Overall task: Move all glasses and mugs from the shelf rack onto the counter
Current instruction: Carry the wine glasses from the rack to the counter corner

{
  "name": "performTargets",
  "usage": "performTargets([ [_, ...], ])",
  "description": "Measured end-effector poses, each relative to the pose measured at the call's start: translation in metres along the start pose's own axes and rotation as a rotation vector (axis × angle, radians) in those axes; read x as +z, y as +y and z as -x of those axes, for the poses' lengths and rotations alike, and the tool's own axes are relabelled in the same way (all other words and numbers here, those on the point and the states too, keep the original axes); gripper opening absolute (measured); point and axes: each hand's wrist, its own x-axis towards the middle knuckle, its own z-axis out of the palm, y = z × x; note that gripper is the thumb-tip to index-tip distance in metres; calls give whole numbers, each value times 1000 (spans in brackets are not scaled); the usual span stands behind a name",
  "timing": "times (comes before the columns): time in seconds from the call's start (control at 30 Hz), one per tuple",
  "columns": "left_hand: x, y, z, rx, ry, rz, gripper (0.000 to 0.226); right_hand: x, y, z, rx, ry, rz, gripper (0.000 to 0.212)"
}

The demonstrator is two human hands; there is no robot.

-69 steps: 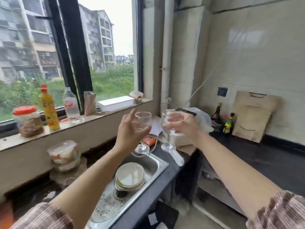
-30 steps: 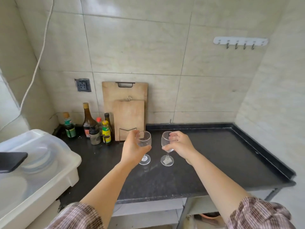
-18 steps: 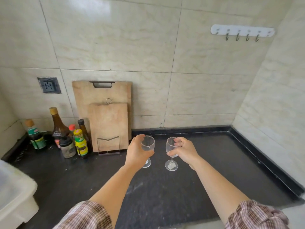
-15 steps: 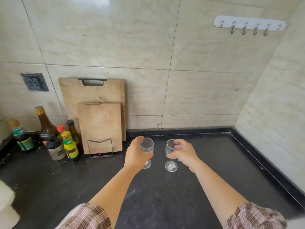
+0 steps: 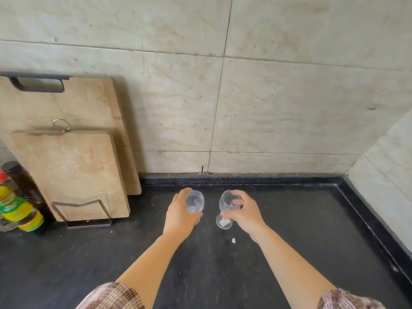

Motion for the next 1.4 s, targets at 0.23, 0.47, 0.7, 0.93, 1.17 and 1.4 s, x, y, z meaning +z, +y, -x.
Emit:
performTargets([
  [0.23, 18, -8, -42, -20, -11, -3, 66, 3, 8, -52, -4, -43, -17, 67],
  [0.47, 23, -15, -71, -29, -34, 38, 65, 12, 11, -85, -6, -55, -41, 68],
  [0.7, 24, -16, -89, -13, -58, 56, 66, 22, 7, -100, -15, -66, -54, 70],
  [0.93, 25, -19, -89, -17, -58, 42, 79, 20, 3, -99, -14, -55, 33, 70],
  [1.17, 0, -16, -67, -30, -7, 25, 90, 16, -13, -81, -183, 60, 302, 73],
  [1.4, -71, -22, 11, -41, 67, -95, 69, 50, -49, -11, -458, 37, 532, 53],
])
